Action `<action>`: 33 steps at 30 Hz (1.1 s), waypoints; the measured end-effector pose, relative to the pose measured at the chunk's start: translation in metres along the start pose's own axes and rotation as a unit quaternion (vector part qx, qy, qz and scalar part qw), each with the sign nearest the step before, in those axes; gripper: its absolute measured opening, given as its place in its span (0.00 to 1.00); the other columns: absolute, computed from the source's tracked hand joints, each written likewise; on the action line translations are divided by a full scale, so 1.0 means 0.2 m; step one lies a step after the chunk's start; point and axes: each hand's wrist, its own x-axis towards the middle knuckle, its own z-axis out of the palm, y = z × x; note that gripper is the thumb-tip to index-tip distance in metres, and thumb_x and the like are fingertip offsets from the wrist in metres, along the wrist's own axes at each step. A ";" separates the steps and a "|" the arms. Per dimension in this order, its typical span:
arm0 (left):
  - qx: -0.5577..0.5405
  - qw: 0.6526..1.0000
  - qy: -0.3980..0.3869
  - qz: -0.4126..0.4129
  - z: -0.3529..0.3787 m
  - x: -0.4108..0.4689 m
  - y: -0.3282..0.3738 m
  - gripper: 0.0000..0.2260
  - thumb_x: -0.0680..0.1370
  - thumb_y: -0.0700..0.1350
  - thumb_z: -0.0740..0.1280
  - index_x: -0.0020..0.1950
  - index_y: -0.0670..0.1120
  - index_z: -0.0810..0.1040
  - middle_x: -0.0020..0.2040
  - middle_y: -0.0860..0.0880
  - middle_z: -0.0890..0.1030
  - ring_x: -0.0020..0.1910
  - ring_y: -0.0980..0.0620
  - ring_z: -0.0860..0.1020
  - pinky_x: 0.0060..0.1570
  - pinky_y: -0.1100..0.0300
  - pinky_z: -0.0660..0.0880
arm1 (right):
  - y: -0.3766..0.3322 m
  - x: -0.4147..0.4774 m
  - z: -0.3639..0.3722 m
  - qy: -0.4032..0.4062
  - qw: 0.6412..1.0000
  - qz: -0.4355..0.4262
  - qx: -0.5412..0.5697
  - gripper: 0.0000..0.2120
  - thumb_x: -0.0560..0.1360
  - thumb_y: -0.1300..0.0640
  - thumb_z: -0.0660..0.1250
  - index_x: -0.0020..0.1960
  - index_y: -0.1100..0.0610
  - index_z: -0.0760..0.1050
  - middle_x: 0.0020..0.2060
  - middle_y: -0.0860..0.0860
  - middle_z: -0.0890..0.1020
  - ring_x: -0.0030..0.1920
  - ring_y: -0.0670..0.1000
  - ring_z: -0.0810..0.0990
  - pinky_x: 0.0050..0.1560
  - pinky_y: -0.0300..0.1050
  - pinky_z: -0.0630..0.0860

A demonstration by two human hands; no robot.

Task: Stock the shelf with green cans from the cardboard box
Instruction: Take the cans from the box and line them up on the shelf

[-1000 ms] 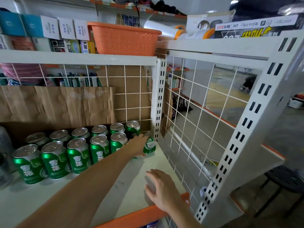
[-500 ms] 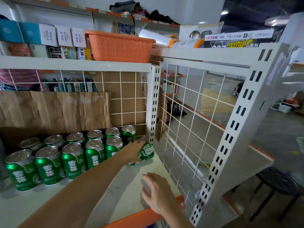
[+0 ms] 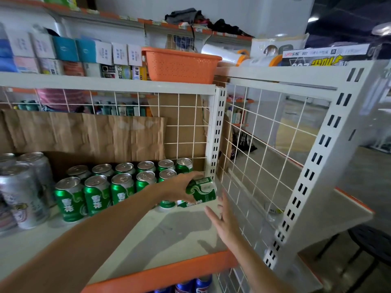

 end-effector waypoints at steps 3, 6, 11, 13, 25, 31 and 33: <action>0.012 1.000 -0.005 0.012 -0.02 -0.04 0.03 0.38 0.71 0.41 0.73 0.74 0.51 0.56 0.68 0.48 0.69 0.58 0.54 0.72 0.55 0.65 0.72 | -0.05 0.07 -0.02 -0.014 0.993 -0.045 0.106 0.48 0.63 0.31 0.70 0.75 0.45 0.52 0.68 0.51 0.70 0.66 0.51 0.72 0.62 0.54 0.73; 0.035 0.999 -0.014 0.021 -0.03 -0.07 0.04 0.39 0.70 0.42 0.73 0.74 0.51 0.55 0.67 0.48 0.70 0.61 0.51 0.72 0.60 0.59 0.73 | -0.12 0.09 -0.05 -0.054 0.984 -0.044 0.166 0.41 0.60 0.36 0.75 0.67 0.43 0.62 0.62 0.52 0.75 0.60 0.50 0.77 0.51 0.41 0.78; 0.029 0.999 -0.022 0.023 -0.03 -0.09 0.05 0.41 0.70 0.42 0.74 0.75 0.52 0.53 0.68 0.47 0.70 0.63 0.50 0.71 0.62 0.57 0.72 | -0.15 0.10 -0.07 -0.046 0.988 -0.026 0.144 0.28 0.64 0.52 0.78 0.56 0.40 0.66 0.56 0.52 0.77 0.51 0.45 0.78 0.42 0.34 0.77; 0.016 0.999 -0.023 0.020 -0.04 -0.10 0.05 0.41 0.71 0.42 0.73 0.76 0.52 0.51 0.68 0.48 0.69 0.61 0.52 0.72 0.61 0.60 0.72 | -0.16 0.10 -0.07 -0.028 0.990 -0.024 0.135 0.30 0.60 0.45 0.79 0.57 0.40 0.68 0.55 0.50 0.78 0.52 0.47 0.79 0.44 0.38 0.78; -0.179 0.977 0.115 -0.005 -0.07 -0.16 -0.03 0.32 0.70 0.50 0.74 0.71 0.49 0.65 0.66 0.49 0.73 0.64 0.54 0.70 0.65 0.57 0.67 | -0.23 0.01 -0.08 0.026 0.915 0.122 0.383 0.32 0.62 0.47 0.73 0.60 0.63 0.73 0.49 0.60 0.81 0.43 0.55 0.82 0.36 0.41 0.81; -0.266 0.954 0.139 0.012 -0.05 -0.16 0.00 0.24 0.68 0.47 0.75 0.62 0.49 0.73 0.55 0.48 0.78 0.57 0.48 0.77 0.58 0.54 0.76 | -0.28 -0.05 -0.04 0.020 0.914 0.125 0.385 0.25 0.64 0.49 0.69 0.57 0.61 0.74 0.49 0.60 0.81 0.44 0.55 0.81 0.38 0.42 0.81; -0.281 0.948 0.147 0.022 -0.06 -0.17 0.01 0.18 0.70 0.41 0.74 0.58 0.48 0.74 0.53 0.48 0.79 0.56 0.46 0.78 0.56 0.53 0.77 | -0.29 -0.05 -0.03 0.025 0.923 0.107 0.368 0.23 0.65 0.49 0.69 0.56 0.59 0.74 0.48 0.59 0.81 0.42 0.54 0.82 0.37 0.42 0.81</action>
